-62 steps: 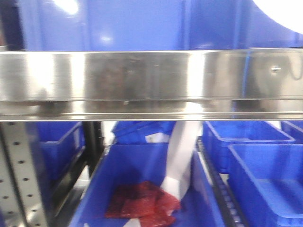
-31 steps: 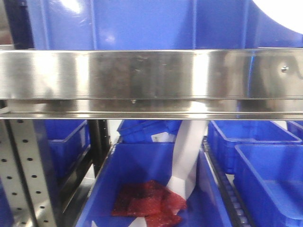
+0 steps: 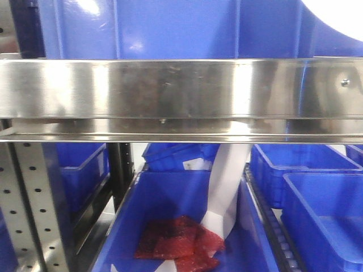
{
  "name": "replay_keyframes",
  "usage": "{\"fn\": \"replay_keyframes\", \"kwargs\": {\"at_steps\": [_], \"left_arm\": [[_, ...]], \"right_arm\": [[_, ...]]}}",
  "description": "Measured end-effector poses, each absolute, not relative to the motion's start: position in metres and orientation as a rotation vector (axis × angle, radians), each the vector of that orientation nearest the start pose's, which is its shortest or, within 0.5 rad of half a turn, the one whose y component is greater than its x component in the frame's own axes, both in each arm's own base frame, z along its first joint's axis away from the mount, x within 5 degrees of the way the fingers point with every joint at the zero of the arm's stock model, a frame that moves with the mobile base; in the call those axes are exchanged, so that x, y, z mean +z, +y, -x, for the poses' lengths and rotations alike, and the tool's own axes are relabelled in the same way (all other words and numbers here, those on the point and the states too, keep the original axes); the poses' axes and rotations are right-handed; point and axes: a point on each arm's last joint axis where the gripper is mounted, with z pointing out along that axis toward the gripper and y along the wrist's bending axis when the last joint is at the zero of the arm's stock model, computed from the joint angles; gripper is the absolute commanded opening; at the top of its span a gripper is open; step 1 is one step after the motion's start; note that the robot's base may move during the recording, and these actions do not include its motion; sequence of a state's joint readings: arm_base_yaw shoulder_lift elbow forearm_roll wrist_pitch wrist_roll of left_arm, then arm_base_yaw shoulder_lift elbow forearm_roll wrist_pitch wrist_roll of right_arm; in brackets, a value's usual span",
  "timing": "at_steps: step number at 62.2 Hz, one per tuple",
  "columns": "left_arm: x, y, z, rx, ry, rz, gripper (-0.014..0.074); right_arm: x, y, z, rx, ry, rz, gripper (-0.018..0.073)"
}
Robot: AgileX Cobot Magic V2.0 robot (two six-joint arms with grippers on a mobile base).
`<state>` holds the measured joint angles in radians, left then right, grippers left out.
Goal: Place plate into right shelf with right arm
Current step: 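Extend the right gripper with the plate toward a blue bin on the shelf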
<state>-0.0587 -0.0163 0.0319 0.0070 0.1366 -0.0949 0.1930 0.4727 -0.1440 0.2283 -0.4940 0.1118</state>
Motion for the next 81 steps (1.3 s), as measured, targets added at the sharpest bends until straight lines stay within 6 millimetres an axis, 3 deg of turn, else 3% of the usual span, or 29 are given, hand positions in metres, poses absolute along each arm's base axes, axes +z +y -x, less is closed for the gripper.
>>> {"fn": "replay_keyframes", "kwargs": {"at_steps": [7, 14, 26, 33, 40, 54, 70, 81], "left_arm": [[0.191, -0.003, -0.056, -0.112, 1.637, 0.025, -0.0047], [0.191, -0.003, -0.056, -0.112, 1.637, 0.025, -0.0047], [0.191, -0.003, -0.056, -0.112, 1.637, 0.025, -0.0047], [0.191, -0.003, -0.056, -0.112, 1.637, 0.025, -0.0047], [0.191, -0.003, -0.056, -0.112, 1.637, 0.025, -0.0047], [0.191, -0.003, -0.056, -0.112, 1.637, 0.025, -0.0047], [0.191, -0.003, -0.056, -0.112, 1.637, 0.025, -0.0047], [0.191, -0.003, -0.056, -0.112, 1.637, 0.025, -0.0047]], "right_arm": [[0.273, 0.009, -0.102, 0.355, 1.284, -0.175, 0.0055], [0.289, 0.008, -0.1, 0.357, 1.191, -0.178, 0.0055], [0.351, 0.01, -0.098, 0.403, 1.106, -0.162, 0.0055], [0.389, 0.014, -0.103, 0.43, 1.17, -0.139, 0.0055], [0.417, 0.021, -0.12, 0.441, 1.263, -0.116, 0.0055], [0.452, 0.036, -0.178, 0.445, 1.446, -0.09, 0.0055], [0.469, 0.07, -0.248, 0.495, 1.564, -0.027, 0.0055], [0.461, 0.094, -0.295, 0.513, 1.653, 0.008, 0.0055]]}}
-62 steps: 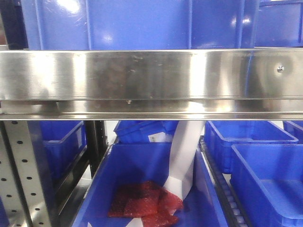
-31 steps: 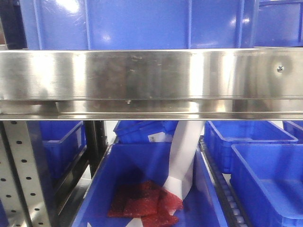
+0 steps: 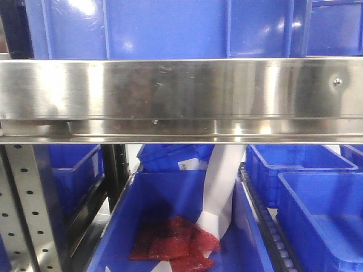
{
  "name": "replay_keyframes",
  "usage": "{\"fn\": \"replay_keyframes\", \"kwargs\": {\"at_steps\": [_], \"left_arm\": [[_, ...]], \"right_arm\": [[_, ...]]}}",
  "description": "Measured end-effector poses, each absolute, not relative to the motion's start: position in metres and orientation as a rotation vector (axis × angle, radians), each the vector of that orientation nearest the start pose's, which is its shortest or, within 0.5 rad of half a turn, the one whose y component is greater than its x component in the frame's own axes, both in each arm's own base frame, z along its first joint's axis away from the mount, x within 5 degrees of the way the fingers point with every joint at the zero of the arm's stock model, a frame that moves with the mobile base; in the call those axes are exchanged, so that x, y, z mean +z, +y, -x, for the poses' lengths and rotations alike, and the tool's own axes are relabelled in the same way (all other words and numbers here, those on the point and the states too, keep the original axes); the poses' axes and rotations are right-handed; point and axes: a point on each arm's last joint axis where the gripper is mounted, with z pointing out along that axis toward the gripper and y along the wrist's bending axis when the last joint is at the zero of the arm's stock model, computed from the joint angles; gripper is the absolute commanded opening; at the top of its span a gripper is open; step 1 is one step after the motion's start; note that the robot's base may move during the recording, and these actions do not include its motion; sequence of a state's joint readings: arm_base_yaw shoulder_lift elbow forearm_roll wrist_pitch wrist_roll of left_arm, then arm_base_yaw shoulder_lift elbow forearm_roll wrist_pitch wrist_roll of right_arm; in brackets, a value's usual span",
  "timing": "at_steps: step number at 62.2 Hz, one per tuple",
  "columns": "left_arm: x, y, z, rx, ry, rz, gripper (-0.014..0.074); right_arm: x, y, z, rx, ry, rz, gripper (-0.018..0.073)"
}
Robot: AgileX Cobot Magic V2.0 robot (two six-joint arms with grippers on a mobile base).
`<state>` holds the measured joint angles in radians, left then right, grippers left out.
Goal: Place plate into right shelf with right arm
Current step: 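Extend the right gripper with the plate toward a blue bin on the shelf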
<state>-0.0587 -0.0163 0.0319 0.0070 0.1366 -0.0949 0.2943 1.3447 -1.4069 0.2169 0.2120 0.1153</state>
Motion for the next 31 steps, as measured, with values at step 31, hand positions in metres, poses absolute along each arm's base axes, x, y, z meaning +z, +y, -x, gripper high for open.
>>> {"fn": "replay_keyframes", "kwargs": {"at_steps": [31], "left_arm": [[0.191, -0.003, -0.056, -0.112, 1.637, 0.025, -0.0047]], "right_arm": [[0.425, 0.13, -0.36, 0.51, 1.884, 0.077, 0.0246]]}}
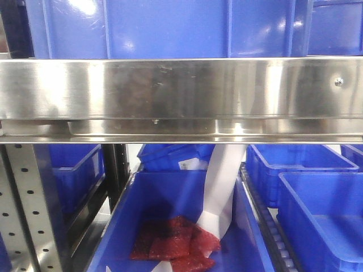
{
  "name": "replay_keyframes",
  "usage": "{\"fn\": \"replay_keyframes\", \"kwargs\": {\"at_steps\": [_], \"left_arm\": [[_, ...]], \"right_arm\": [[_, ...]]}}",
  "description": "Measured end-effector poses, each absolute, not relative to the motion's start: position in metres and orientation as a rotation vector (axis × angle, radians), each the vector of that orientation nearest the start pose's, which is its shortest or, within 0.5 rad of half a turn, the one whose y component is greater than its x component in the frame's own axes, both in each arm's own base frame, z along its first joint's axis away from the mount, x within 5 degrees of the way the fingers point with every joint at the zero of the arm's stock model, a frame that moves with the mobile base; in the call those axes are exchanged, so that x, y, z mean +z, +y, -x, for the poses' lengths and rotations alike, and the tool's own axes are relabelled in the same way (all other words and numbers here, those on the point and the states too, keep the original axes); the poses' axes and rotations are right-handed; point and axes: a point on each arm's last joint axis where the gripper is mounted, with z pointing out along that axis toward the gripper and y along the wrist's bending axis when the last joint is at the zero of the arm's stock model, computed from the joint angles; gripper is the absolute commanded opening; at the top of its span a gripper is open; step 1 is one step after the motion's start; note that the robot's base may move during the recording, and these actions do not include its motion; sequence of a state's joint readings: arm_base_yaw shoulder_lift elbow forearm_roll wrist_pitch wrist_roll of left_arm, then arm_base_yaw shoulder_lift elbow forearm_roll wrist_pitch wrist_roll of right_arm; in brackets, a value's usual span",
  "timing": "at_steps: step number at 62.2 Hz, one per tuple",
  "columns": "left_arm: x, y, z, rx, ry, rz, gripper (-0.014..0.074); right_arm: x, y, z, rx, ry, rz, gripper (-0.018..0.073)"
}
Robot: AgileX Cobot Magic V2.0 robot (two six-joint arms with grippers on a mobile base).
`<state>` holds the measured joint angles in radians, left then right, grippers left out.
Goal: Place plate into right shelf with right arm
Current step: 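Extend the right gripper with the plate toward a blue bin on the shelf, then lower the plate into the blue bin and open the right gripper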
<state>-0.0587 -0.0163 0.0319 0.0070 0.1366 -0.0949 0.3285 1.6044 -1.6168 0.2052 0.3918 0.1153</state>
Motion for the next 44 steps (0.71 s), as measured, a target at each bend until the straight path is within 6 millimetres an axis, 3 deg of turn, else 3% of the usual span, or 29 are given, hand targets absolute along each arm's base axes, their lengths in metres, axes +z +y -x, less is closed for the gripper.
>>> {"fn": "replay_keyframes", "kwargs": {"at_steps": [6, 12, 37, 44], "left_arm": [[0.191, -0.003, -0.056, -0.112, 1.637, 0.025, -0.0047], [0.191, -0.003, -0.056, -0.112, 1.637, 0.025, -0.0047], [0.191, -0.003, -0.056, -0.112, 1.637, 0.025, -0.0047], [0.191, -0.003, -0.056, -0.112, 1.637, 0.025, -0.0047]], "right_arm": [[0.421, 0.132, -0.364, 0.508, 1.904, 0.079, 0.0445], [0.416, 0.133, -0.367, 0.505, 1.924, 0.081, 0.0559], [0.412, 0.134, -0.369, 0.503, 1.946, 0.083, 0.0571], [0.42, 0.131, -0.359, 0.506, 1.95, 0.09, 0.0567]]}}
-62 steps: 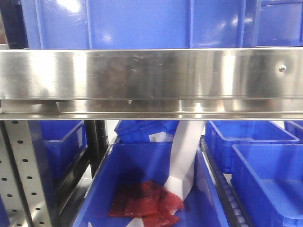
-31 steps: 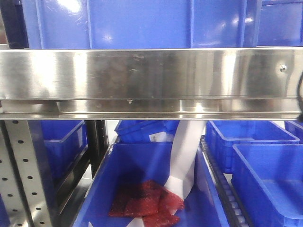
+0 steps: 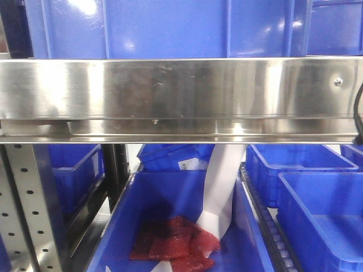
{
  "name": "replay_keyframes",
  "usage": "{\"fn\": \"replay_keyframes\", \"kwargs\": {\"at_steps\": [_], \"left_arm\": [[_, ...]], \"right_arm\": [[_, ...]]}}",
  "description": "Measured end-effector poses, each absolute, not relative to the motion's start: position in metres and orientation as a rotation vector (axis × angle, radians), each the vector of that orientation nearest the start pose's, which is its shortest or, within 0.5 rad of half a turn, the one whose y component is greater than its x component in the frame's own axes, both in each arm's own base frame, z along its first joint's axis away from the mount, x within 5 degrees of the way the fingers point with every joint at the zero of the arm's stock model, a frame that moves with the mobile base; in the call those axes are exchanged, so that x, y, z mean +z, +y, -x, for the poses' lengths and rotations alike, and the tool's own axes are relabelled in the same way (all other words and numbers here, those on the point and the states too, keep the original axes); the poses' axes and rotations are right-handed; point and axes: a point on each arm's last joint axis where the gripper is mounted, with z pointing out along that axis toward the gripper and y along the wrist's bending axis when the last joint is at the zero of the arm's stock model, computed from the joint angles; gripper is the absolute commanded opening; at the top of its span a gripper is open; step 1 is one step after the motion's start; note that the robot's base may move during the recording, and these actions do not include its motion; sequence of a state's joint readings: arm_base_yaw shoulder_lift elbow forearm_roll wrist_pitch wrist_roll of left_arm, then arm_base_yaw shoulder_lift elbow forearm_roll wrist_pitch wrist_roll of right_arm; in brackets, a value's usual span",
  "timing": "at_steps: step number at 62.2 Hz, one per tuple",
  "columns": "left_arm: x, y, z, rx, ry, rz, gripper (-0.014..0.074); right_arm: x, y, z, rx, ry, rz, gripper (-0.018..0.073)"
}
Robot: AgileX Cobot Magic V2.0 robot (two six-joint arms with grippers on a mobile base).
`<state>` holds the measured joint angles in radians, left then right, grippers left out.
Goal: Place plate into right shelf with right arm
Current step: 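Lower the plate into the blue bin and open the right gripper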
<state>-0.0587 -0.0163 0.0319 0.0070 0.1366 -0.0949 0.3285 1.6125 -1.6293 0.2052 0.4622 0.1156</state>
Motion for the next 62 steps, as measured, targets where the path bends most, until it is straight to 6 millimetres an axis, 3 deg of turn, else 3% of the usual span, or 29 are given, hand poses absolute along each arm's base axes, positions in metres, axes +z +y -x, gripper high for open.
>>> {"fn": "replay_keyframes", "kwargs": {"at_steps": [6, 19, 22, 37, 62], "left_arm": [[0.191, -0.003, -0.056, -0.112, 1.637, 0.025, -0.0047], [0.191, -0.003, -0.056, -0.112, 1.637, 0.025, -0.0047], [0.191, -0.003, -0.056, -0.112, 1.637, 0.025, -0.0047], [0.191, -0.003, -0.056, -0.112, 1.637, 0.025, -0.0047], [0.191, -0.003, -0.056, -0.112, 1.637, 0.025, -0.0047]], "right_arm": [[0.442, 0.125, -0.339, 0.516, 1.919, 0.099, 0.0482], [0.484, 0.102, -0.29, 0.517, 1.866, 0.1, 0.0032], [0.492, 0.098, -0.278, 0.515, 1.865, 0.105, 0.0068], [0.509, 0.086, -0.241, 0.475, 1.88, 0.14, 0.0054], [0.507, 0.085, -0.24, 0.464, 1.901, 0.144, 0.0054]]}}
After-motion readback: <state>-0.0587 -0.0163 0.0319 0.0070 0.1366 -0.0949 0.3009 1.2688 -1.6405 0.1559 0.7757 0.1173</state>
